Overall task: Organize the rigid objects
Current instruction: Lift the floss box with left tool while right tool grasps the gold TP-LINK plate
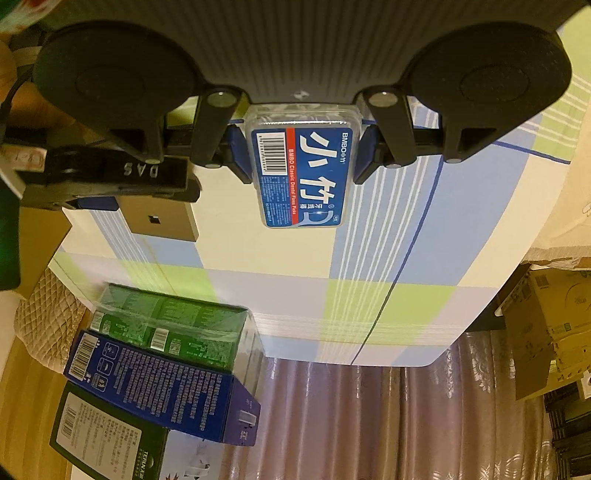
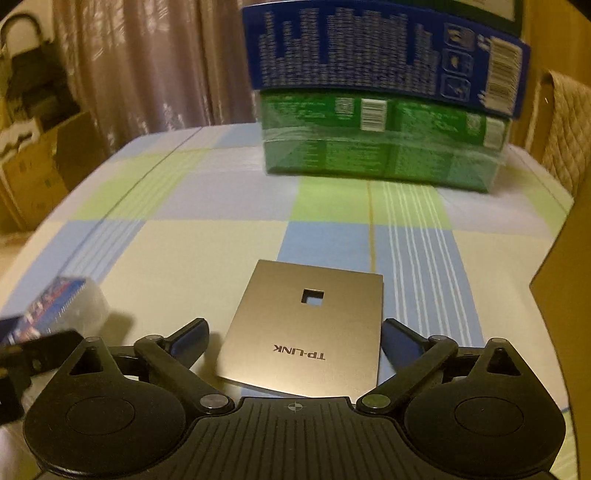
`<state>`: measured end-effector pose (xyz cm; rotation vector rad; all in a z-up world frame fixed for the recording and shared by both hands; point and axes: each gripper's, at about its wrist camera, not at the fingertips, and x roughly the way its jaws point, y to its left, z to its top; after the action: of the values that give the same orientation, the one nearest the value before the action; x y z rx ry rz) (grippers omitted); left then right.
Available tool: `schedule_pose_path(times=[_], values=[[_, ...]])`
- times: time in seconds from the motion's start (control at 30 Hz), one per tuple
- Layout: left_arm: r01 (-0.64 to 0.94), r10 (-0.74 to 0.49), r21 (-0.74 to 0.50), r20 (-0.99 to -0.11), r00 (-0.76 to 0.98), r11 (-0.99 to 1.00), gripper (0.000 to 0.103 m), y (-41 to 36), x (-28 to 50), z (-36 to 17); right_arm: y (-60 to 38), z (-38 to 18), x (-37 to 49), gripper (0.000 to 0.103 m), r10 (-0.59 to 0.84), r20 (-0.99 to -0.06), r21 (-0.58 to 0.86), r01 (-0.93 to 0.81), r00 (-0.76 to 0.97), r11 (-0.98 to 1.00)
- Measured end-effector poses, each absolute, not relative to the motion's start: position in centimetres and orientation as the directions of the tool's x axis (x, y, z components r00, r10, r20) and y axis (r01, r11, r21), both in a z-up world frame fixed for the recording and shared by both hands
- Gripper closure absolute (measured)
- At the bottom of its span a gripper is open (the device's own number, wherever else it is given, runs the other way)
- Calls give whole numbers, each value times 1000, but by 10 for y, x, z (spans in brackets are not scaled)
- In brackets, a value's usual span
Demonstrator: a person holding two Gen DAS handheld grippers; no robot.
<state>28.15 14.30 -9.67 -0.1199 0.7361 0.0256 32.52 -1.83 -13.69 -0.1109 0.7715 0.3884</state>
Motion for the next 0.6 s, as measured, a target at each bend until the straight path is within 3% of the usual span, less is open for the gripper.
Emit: schedule_pose_path(times=[0.13,0.6], values=[[-46,-23,-84,-676,736,995,51,138,282,-99,-21,-138,320,13,305,-691,12,-412,655,911],[89,-99,-51,-704,703,995,51,104,259,-103,-69,-121,268,14,334,-739,32,-465,585,885]])
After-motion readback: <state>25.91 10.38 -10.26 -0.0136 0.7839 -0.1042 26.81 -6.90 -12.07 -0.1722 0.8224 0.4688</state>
